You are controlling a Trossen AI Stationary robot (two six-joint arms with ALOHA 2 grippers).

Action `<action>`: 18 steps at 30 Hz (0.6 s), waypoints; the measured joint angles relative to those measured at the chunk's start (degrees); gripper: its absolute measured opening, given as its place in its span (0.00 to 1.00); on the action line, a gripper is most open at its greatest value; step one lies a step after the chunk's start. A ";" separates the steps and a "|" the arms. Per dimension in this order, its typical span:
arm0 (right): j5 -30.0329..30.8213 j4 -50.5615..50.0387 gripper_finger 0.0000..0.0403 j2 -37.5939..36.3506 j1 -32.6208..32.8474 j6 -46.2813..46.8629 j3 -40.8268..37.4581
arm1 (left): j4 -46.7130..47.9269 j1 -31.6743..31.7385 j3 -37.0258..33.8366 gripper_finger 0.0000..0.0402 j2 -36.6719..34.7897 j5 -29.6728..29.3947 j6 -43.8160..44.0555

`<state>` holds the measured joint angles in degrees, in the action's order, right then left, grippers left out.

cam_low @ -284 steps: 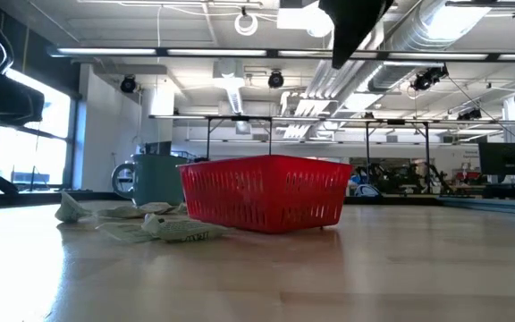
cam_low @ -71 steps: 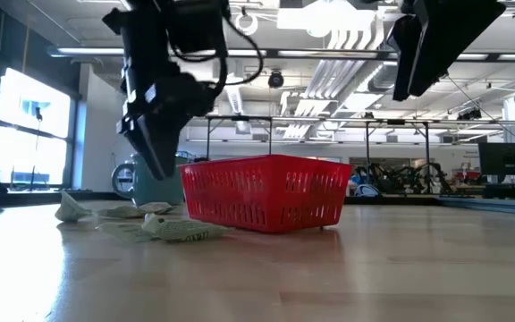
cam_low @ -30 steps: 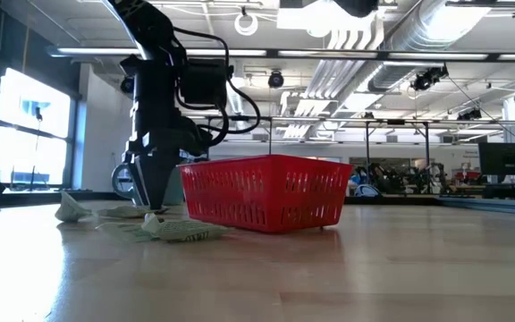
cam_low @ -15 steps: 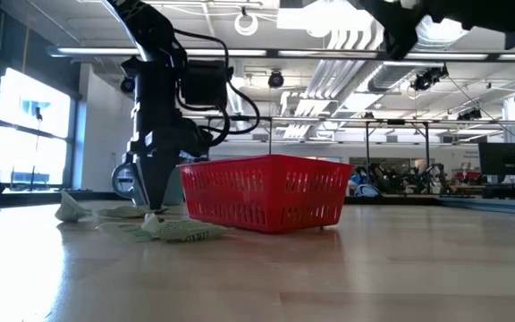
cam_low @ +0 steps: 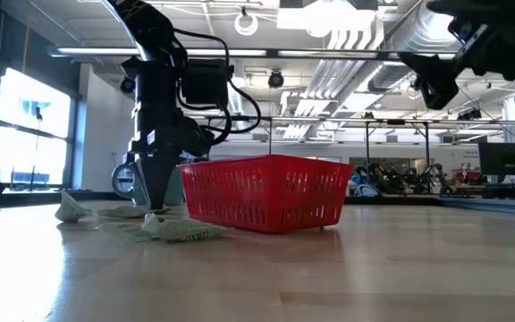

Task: Pick and place Stevia / Truvia into bins
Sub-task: Put the green stevia packet into the basket

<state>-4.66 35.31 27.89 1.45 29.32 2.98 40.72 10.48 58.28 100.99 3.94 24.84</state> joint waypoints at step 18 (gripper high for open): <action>1.11 -23.63 0.77 -3.87 0.02 13.66 -2.29 | -0.91 -1.29 0.45 0.08 -6.88 -3.37 7.17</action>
<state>-3.55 11.68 24.02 1.48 42.98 0.69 39.81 9.19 58.73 94.11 0.57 32.01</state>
